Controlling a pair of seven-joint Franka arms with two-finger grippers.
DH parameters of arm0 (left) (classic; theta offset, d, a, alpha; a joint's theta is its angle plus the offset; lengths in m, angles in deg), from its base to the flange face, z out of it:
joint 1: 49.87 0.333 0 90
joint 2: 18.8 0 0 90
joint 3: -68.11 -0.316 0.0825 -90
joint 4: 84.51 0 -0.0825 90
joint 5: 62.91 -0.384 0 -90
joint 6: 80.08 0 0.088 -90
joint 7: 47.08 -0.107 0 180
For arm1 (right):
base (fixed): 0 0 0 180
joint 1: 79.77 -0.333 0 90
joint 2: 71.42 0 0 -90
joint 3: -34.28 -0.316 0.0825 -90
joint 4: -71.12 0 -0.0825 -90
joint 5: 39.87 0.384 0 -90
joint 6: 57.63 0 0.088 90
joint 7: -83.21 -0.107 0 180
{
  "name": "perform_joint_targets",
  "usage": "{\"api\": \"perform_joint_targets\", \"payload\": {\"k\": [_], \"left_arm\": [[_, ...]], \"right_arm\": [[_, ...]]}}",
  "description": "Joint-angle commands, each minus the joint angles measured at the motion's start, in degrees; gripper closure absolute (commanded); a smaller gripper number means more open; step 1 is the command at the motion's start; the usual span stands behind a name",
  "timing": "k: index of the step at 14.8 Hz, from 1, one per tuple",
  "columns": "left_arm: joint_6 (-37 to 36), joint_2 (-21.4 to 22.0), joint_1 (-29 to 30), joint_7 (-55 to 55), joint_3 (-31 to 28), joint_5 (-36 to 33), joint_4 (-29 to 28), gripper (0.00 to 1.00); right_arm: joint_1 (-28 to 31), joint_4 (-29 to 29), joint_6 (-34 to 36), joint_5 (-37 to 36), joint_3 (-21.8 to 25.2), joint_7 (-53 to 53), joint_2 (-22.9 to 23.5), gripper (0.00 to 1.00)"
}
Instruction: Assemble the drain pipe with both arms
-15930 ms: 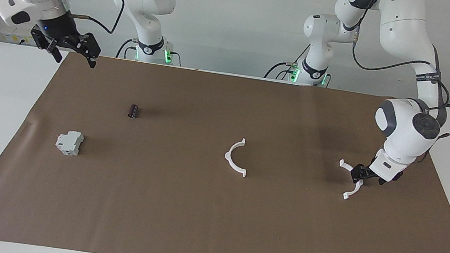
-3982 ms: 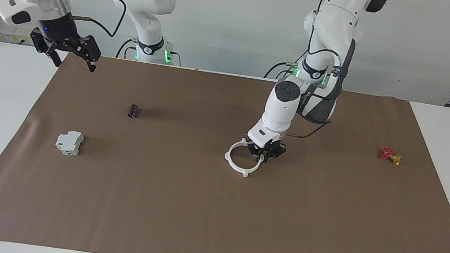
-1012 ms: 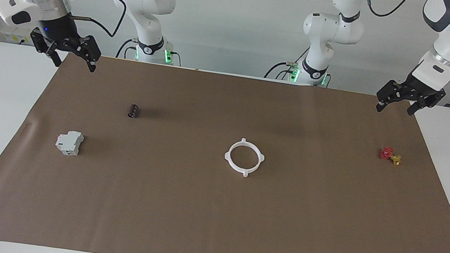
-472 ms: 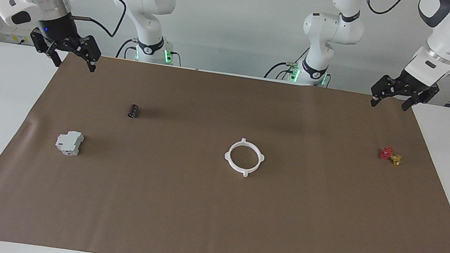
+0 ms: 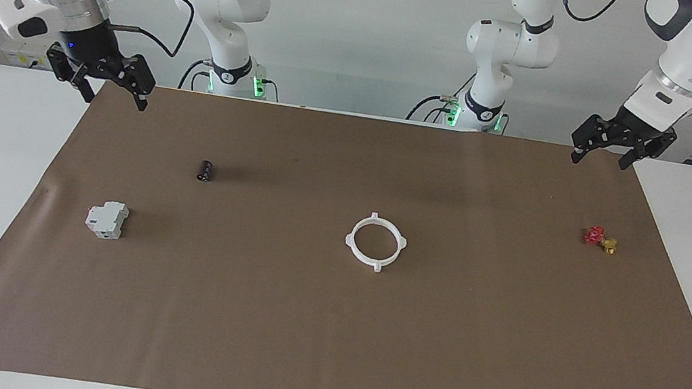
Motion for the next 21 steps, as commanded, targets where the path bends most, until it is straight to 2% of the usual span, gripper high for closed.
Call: {"api": "perform_joint_targets", "payload": {"k": [1, 21], "left_arm": [[-1.8, 0.2, -0.7, 0.7, -0.7, 0.5, 0.5, 0.0], [-1.8, 0.2, 0.0, 0.7, 0.1, 0.3, 1.1, 0.0]], "right_arm": [[-0.1, -1.4, -0.5, -0.9, 0.0, 1.5, -1.1, 0.0], [-0.1, -1.4, -0.5, -0.9, 0.0, 1.5, -1.1, 0.0]]}}
